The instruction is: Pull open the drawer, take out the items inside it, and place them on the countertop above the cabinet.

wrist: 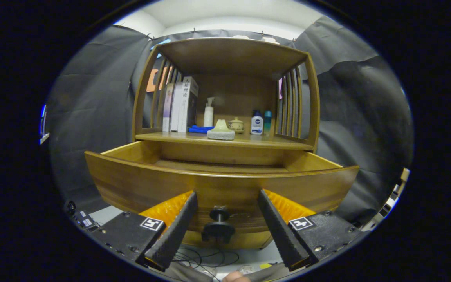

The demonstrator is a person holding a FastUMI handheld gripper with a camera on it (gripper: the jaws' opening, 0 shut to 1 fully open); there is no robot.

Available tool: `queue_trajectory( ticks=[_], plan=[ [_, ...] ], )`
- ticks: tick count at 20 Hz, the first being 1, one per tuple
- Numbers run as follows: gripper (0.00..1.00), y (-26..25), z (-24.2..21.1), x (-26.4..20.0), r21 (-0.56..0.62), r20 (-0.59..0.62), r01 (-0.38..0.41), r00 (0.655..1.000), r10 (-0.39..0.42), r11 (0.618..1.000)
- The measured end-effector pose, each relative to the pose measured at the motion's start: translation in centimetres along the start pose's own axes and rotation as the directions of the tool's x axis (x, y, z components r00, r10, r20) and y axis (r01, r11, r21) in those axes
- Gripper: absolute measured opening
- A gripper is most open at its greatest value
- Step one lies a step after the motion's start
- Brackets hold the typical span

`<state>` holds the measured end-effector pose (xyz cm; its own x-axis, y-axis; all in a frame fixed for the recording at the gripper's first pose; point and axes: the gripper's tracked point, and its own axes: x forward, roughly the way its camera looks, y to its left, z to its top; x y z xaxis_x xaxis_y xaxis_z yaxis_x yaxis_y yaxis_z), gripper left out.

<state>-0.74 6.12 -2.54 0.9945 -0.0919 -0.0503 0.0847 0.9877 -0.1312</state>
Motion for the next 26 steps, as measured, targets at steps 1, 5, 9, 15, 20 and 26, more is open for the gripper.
queue_trajectory(
  ticks=[1,5,9,15,20,26],
  plan=[
    [1.0,0.0,0.1,0.4,-0.001,0.0,0.0,1.0,0.0,1.0],
    [1.0,0.1,1.4,2.4,0.003,0.023,-0.003,1.0,0.003,1.0],
    [1.0,0.1,1.9,4.9,0.01,0.01,-0.002,1.0,0.002,1.0],
    [1.0,0.1,2.0,8.0,0.009,0.0,0.001,1.0,-0.001,1.0],
    [1.0,0.2,2.5,10.2,0.008,-0.006,0.004,1.0,-0.004,1.0],
    [1.0,0.3,2.9,12.6,0.015,-0.001,0.004,1.0,-0.004,1.0]
  ],
)
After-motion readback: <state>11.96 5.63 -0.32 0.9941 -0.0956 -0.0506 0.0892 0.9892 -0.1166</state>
